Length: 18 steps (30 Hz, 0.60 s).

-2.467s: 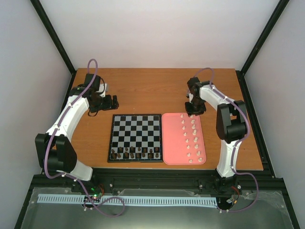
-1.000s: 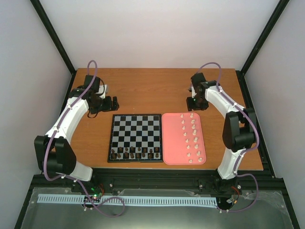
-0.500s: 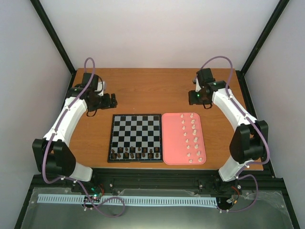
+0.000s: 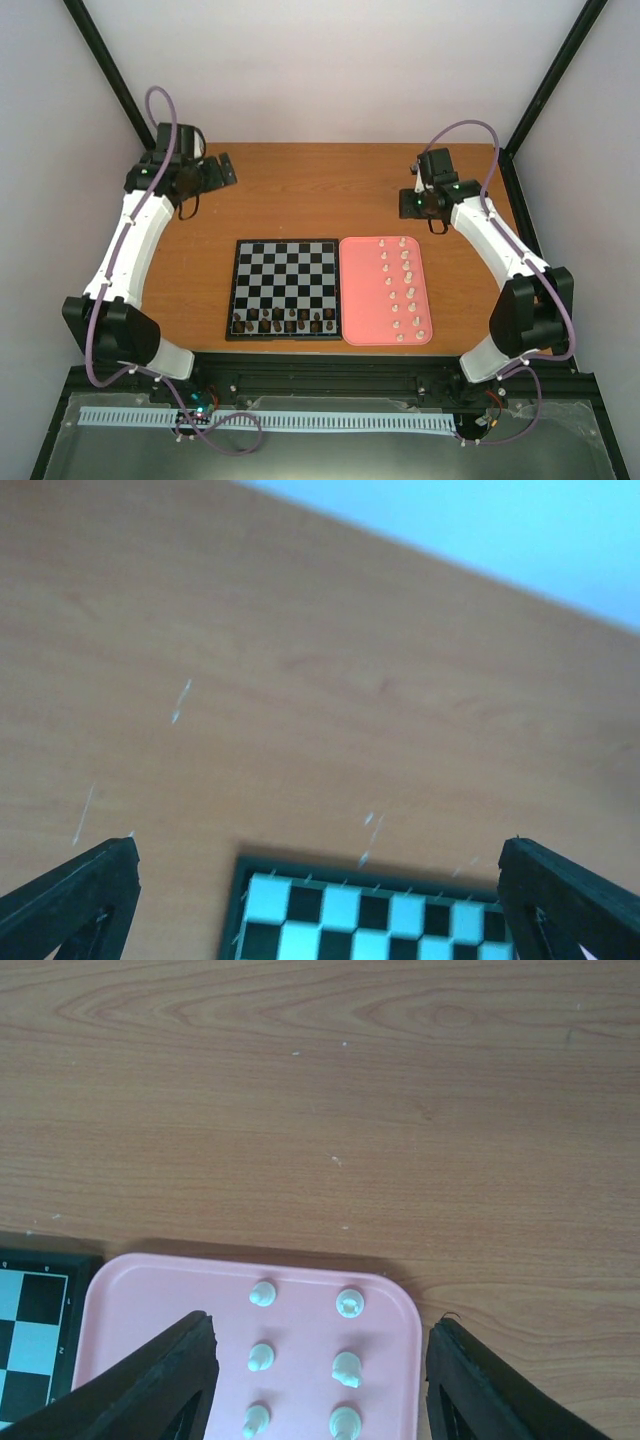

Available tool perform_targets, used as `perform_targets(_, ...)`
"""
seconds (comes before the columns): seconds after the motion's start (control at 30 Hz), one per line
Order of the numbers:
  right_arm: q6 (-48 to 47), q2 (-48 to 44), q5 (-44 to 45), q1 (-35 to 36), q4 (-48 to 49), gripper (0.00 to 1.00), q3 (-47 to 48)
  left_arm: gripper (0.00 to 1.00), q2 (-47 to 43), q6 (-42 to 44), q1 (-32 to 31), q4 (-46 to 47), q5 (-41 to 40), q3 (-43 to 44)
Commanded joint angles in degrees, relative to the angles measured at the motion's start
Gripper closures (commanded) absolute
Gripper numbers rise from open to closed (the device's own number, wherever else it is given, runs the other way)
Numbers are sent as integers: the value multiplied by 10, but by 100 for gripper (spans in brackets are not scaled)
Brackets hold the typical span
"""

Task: Set up the chess pieces on the board
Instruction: Pick up the chess piece from the storage box.

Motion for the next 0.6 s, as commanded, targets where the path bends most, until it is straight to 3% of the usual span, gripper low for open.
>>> perform_targets(0.0, 6, -28, 8, -3, 21, 43, -30, 0, 16, -92, 3, 39, 17, 88)
perform_targets(0.27, 8, -53, -4, 0, 32, 43, -57, 0, 34, -217, 3, 100, 108, 135)
perform_targets(0.57, 0, -61, -6, 8, 39, 43, -69, 0, -2, -304, 6, 201, 131, 56)
